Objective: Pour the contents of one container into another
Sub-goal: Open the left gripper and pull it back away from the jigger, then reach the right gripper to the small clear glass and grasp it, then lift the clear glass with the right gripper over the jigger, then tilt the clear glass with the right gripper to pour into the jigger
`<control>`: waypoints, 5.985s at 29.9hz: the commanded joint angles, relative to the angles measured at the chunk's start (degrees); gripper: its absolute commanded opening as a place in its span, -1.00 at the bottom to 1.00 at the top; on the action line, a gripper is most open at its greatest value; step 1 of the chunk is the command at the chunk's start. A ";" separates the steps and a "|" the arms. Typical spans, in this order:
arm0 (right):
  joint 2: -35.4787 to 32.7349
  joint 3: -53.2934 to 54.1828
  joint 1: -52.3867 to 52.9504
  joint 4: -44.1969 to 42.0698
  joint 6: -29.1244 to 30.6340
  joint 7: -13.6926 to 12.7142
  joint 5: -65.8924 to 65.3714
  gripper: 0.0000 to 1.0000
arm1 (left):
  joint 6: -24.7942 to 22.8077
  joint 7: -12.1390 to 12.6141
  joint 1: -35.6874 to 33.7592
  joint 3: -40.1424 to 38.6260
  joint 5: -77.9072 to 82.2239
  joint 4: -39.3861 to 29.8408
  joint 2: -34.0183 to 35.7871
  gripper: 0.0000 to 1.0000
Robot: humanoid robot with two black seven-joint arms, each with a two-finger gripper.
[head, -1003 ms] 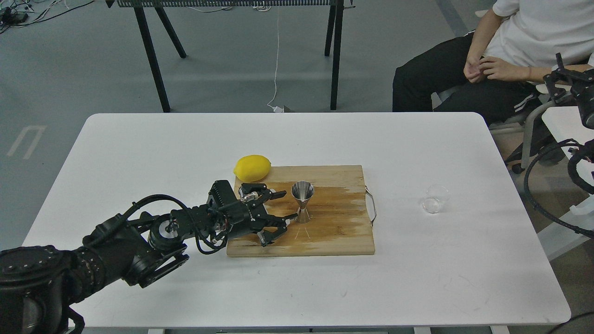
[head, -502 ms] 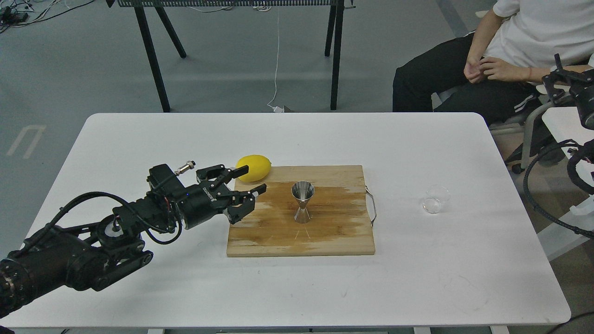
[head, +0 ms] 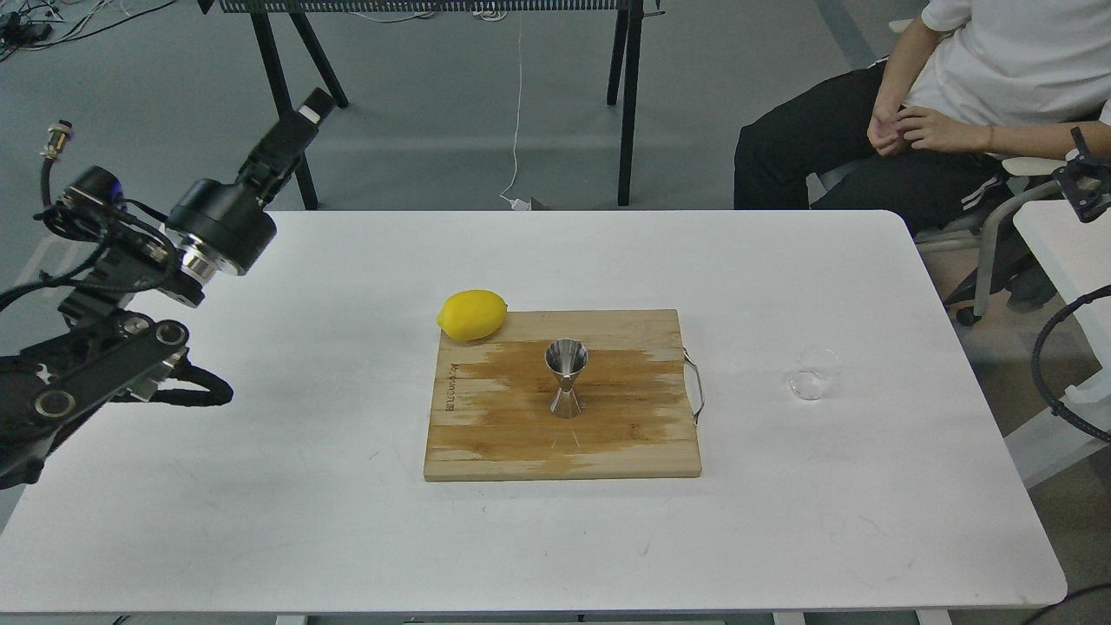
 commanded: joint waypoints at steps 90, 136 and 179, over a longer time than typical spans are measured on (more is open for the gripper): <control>23.16 2.97 -24.55 16.25 -20.00 -10.61 17.48 0.41 | -34.71 -0.02 -0.52 -15.09 -46.89 24.85 -8.49 1.00; 19.20 -8.71 -16.65 57.30 -41.18 -10.35 -3.78 -0.47 | -34.71 -0.02 -0.08 -15.09 -46.81 24.85 -6.56 1.00; 25.45 -31.31 -8.20 57.83 -53.93 -9.56 -50.54 -0.50 | -34.80 -0.02 1.24 -15.18 -47.16 24.85 -5.68 1.00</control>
